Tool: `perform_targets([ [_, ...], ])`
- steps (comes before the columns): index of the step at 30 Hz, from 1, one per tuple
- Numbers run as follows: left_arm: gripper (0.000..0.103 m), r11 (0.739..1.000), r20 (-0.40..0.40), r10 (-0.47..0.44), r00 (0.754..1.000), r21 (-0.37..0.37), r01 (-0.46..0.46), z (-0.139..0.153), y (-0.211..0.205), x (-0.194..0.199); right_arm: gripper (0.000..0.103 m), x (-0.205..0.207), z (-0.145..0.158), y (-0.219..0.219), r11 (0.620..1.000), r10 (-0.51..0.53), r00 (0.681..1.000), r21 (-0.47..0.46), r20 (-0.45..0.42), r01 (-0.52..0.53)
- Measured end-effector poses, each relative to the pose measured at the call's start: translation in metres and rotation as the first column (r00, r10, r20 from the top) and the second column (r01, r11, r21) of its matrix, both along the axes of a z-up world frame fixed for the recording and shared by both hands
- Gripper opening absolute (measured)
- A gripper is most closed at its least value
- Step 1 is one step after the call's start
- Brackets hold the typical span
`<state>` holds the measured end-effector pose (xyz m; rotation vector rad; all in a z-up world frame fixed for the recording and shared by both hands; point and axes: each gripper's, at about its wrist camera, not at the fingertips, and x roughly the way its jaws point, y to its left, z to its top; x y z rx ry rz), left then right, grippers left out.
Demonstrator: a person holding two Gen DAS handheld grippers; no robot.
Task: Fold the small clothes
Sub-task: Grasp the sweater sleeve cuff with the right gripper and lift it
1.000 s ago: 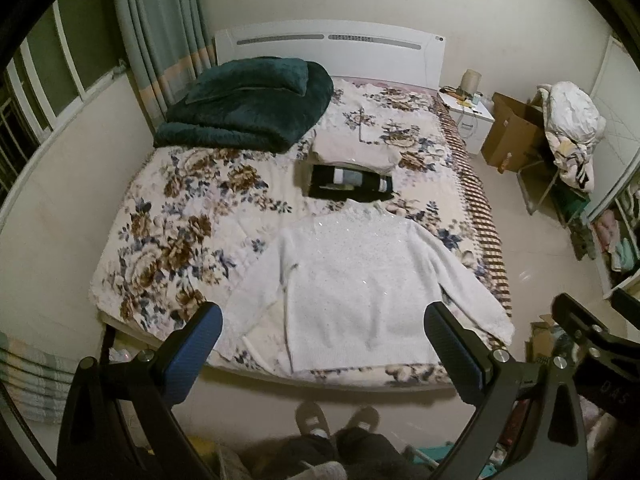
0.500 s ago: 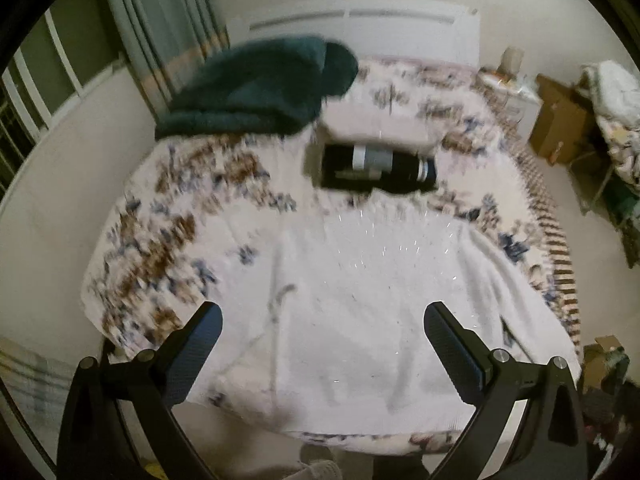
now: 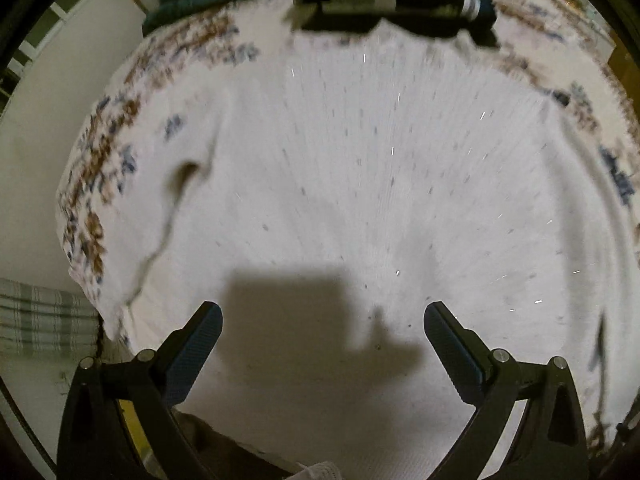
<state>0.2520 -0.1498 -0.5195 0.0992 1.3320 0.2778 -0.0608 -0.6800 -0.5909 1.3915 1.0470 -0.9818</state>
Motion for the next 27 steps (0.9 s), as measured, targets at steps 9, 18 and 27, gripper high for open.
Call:
perform_targets([
  [9,0.103,0.999,0.000,-0.034,0.999,0.003,0.034,-0.036,-0.001,0.014,0.011,0.015,-0.028,-0.039,0.977,-0.113,0.993,-0.184,-0.019,0.107],
  [18,0.103,0.999,0.054,-0.013,0.998,-0.046,0.016,-0.025,0.031,0.017,0.009,0.037,0.086,-0.062,0.899,-0.092,0.995,-0.427,0.030,0.096],
  [27,0.103,0.996,0.093,0.048,0.995,-0.077,-0.041,-0.011,0.085,0.022,0.009,0.160,0.217,0.001,0.814,0.194,0.973,-0.574,0.126,-0.087],
])
